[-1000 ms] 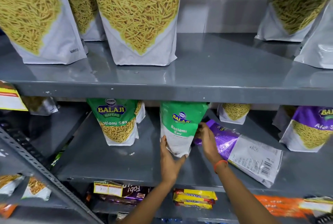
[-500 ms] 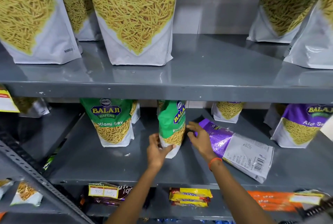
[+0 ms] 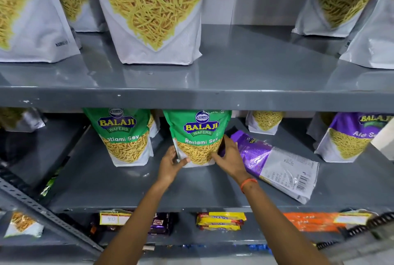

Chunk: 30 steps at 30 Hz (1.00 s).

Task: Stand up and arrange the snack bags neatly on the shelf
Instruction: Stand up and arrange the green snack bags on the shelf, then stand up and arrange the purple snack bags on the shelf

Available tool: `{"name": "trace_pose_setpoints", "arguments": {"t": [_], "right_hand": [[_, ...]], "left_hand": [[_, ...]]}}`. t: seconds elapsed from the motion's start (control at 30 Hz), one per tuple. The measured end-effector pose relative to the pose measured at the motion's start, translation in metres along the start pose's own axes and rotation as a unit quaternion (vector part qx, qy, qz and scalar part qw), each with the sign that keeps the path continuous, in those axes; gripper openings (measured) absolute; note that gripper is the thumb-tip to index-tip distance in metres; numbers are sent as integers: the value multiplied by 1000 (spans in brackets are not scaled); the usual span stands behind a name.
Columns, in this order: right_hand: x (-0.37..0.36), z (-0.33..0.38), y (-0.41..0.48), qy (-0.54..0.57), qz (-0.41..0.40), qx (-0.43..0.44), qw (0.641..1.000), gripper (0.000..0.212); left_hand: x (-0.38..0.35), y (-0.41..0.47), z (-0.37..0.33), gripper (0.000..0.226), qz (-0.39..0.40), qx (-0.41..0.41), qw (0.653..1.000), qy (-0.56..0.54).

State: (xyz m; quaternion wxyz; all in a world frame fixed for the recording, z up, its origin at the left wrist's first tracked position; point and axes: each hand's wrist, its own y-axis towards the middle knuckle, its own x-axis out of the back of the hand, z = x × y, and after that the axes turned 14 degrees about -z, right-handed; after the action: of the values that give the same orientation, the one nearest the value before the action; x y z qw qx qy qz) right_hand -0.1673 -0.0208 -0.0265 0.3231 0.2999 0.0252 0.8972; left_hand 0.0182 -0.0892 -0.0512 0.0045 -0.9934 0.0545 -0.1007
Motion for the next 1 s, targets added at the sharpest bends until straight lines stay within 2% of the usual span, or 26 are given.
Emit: {"name": "trace_pose_setpoints", "arguments": {"t": [0.07, 0.13, 0.17, 0.23, 0.33, 0.37, 0.43, 0.47, 0.5, 0.57, 0.6, 0.67, 0.77, 0.83, 0.9, 1.0], "right_hand": [[10, -2, -3, -33, -47, 32, 998, 60], [26, -12, 0, -129, -71, 67, 987, 56], [36, -19, 4, -196, -60, 77, 976, 54], [64, -32, 19, -319, -13, 34, 947, 56], [114, -63, 37, -366, 80, -54, 925, 59], [133, -72, 39, -360, 129, -64, 922, 63], [163, -89, 46, -322, 209, -111, 917, 98], [169, -94, 51, -319, 226, -135, 911, 109], [177, -94, 56, -313, 226, -133, 913, 98], [184, -112, 71, -306, 223, -106, 919, 57], [186, -121, 77, -306, 218, -85, 923, 47], [188, -139, 80, -257, 189, -147, 936, 39], [195, -140, 79, -167, 166, -163, 958, 19], [195, -135, 80, -63, 136, -192, 970, 20], [201, -135, 77, 29, 98, -221, 970, 29], [208, -140, 83, 117, 13, -216, 969, 31]], "left_hand": [[-16, -22, -1, 57, -63, 27, 998, -10], [-41, -48, -3, 63, -129, 78, 988, -19], [-56, -59, -4, 65, -154, 99, 983, -21], [-91, -79, -12, 64, -190, 141, 972, -10], [-149, -98, -33, 51, -147, 225, 963, -24], [-167, -104, -41, 42, -115, 256, 959, -42], [-198, -117, -55, 24, -56, 318, 941, -106], [-209, -121, -57, 22, -46, 336, 932, -130], [-220, -124, -57, 22, -49, 339, 929, -141], [-231, -128, -57, 19, -77, 334, 927, -155], [-233, -129, -58, 16, -90, 333, 924, -165], [-230, -132, -62, 18, -106, 347, 911, -197], [-227, -134, -72, 27, -106, 353, 905, -215], [-225, -135, -79, 28, -95, 332, 914, -212], [-223, -135, -89, 23, -75, 308, 922, -221], [-226, -125, -107, 13, -79, 231, 941, -233]]}}
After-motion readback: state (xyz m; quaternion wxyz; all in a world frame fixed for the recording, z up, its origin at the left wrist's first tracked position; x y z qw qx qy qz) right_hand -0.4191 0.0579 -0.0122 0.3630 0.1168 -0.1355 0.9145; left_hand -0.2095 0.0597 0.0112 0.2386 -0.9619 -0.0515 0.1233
